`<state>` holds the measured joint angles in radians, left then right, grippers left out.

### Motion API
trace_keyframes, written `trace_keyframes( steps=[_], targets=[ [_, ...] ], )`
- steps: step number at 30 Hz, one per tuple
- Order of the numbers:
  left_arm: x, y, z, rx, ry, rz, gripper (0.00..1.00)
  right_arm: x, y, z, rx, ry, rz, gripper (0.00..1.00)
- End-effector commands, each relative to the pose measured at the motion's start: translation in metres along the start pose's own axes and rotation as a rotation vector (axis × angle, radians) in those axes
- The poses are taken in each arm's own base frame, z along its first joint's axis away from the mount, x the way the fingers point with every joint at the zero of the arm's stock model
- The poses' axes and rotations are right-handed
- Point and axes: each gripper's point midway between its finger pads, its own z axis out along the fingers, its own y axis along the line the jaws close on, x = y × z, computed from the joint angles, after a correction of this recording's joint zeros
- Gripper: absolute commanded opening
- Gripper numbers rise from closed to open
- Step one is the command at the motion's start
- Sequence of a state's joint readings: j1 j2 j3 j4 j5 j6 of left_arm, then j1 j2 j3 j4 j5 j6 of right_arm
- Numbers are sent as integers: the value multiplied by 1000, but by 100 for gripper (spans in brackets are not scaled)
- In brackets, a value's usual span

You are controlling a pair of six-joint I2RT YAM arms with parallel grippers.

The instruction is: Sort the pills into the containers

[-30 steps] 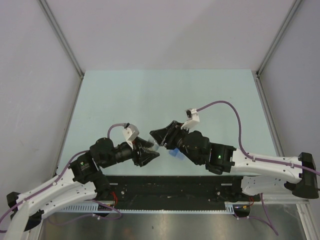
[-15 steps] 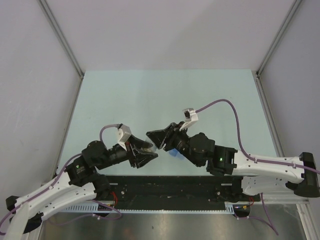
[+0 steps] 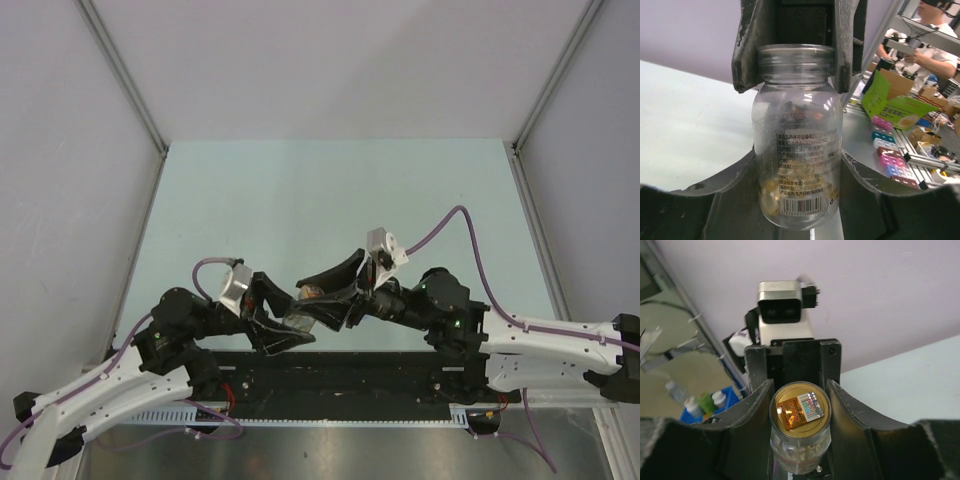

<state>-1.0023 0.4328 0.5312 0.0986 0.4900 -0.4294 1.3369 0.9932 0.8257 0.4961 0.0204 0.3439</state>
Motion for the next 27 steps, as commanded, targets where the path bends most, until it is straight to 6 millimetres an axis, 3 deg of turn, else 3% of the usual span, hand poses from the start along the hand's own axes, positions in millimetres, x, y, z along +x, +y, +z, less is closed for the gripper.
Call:
trace_keyframes(
  steps=[1, 7, 14, 21, 27],
  targets=[
    [-13, -23, 2, 111, -14, 17, 0, -3, 46, -18, -308, 32, -166, 0],
    [-13, -31, 0, 150, -6, 23, 0, -4, 55, -41, -431, 66, -295, 0],
    [-9, -32, 1, 166, 7, 17, 0, -12, 60, -58, -520, 42, -327, 0],
    [-4, -32, 3, 185, 22, 11, 0, -13, 63, -58, -553, 19, -325, 0],
    [0, -34, 4, 204, 36, 3, 0, -3, 68, -58, -635, 26, -380, 2]
  ],
)
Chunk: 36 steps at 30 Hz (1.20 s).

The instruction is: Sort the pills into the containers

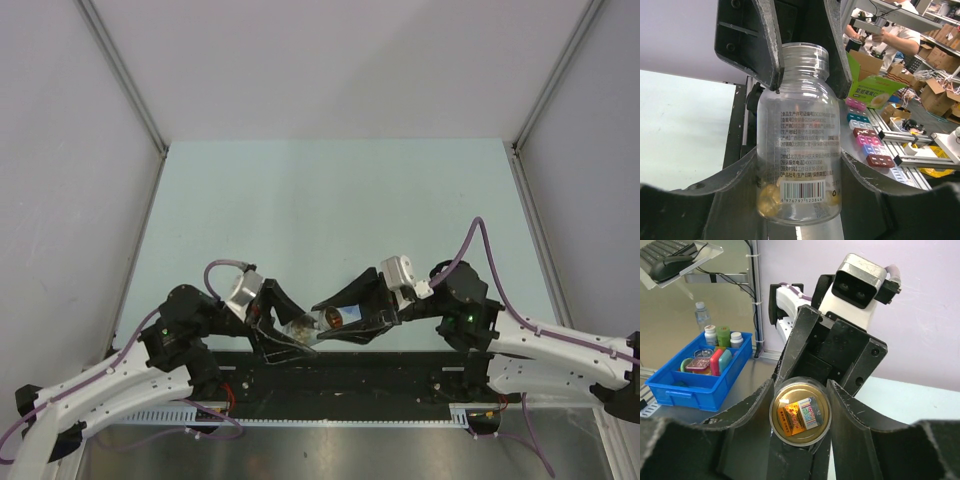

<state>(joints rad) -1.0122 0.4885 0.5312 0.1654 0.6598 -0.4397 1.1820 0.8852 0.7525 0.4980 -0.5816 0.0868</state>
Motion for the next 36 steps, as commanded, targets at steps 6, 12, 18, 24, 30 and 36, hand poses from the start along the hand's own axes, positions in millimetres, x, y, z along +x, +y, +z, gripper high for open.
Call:
trace_keyframes(
  steps=[6, 12, 18, 24, 30, 36],
  targets=[
    [-10, -8, 0, 35, -30, 12, 1, -39, 9, 4, -41, -136, -46, 84],
    [-7, -5, -1, 17, -35, 7, 0, -62, -15, -1, 125, -222, 33, 100],
    [-14, 5, -6, -53, -90, 33, 1, -96, -59, -22, 443, -382, 220, 92],
    [-20, 27, -8, -180, -118, 43, 0, -86, -87, -31, 732, -342, 516, 77],
    [-24, 45, -9, -279, -119, 45, 0, -45, -88, -42, 1034, -272, 726, 79],
    [-31, 52, -12, -335, -134, 54, 0, -35, -87, -47, 1252, -305, 698, 79]
  ],
)
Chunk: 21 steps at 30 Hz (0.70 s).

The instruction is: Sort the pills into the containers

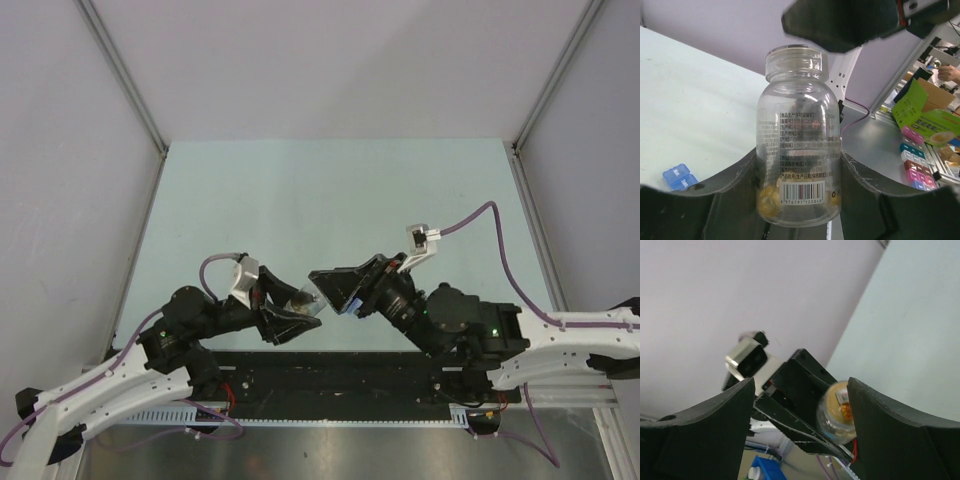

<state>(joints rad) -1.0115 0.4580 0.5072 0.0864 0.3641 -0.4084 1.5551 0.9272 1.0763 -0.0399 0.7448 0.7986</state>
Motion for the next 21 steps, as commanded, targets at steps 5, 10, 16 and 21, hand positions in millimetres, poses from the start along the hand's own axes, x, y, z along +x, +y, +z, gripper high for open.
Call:
trace_keyframes(
  steps=[5, 10, 16, 21],
  targets=[
    [-34, 0, -2, -43, -88, 51, 0, -8, -29, 9, 251, -201, 32, 78],
    [-36, -2, -2, -37, -90, 52, 0, -4, -37, 11, 289, -226, 38, 77],
    [-34, -1, -2, -38, -86, 49, 0, 0, -37, 15, 281, -214, 54, 69],
    [-35, -2, -2, -36, -88, 50, 0, 6, -37, 19, 274, -191, 73, 68]
  ],
)
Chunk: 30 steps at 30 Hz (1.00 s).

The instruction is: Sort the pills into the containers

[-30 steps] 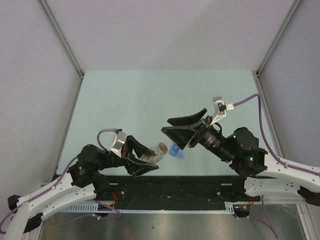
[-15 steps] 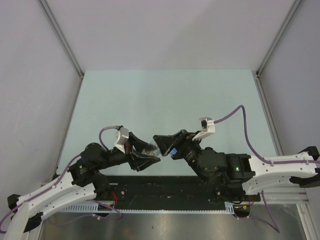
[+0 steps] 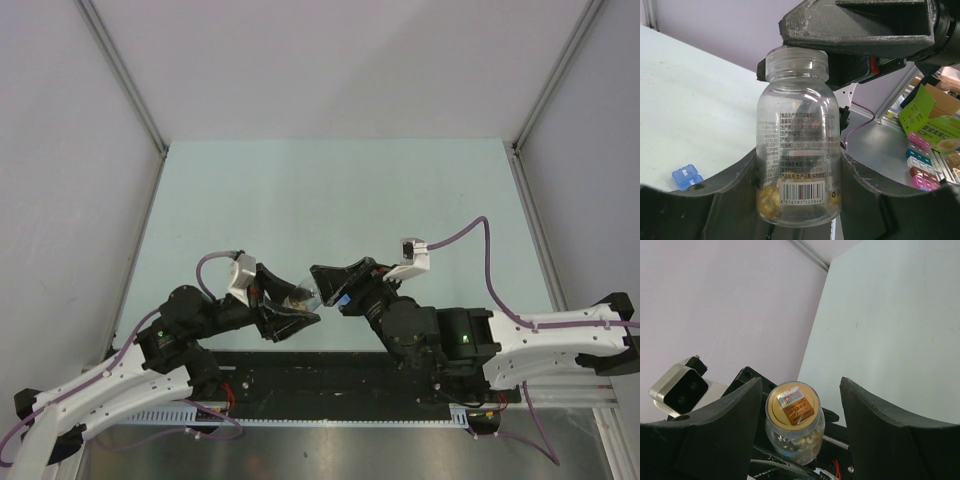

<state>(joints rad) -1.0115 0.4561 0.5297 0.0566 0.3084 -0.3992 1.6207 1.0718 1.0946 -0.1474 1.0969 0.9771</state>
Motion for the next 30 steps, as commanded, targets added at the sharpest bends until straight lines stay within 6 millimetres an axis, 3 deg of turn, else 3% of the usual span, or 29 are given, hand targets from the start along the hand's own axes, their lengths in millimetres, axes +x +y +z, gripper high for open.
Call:
trace_keyframes(
  steps=[1, 7, 13, 16, 17, 22, 28, 29, 30],
  targets=[
    [-27, -9, -1, 18, -70, 39, 0, -16, 13, 3, -2, -34, 90, 68],
    [-27, -10, -3, 23, -74, 41, 1, -9, 19, 6, -22, -8, 98, 67],
    [-26, -10, -3, 23, -73, 37, 0, -3, 20, 8, -27, 3, 92, 54],
    [-26, -10, -4, 24, -74, 35, 0, -2, 20, 8, -31, 4, 82, 33],
    [-26, -11, -4, 25, -74, 35, 0, -3, 21, 8, -33, 3, 86, 20],
    [-25, -11, -4, 25, -74, 28, 0, -2, 25, 6, -52, 12, 56, 0],
    [-28, -19, -4, 64, -78, 23, 0, 2, 41, 4, -175, 24, -39, 0],
    [-29, -21, -5, 75, -80, 24, 0, 0, 56, 0, -252, 27, -10, 0],
    [-30, -23, -5, 84, -82, 25, 0, 4, 51, -2, -285, 26, -73, 0]
  ],
)
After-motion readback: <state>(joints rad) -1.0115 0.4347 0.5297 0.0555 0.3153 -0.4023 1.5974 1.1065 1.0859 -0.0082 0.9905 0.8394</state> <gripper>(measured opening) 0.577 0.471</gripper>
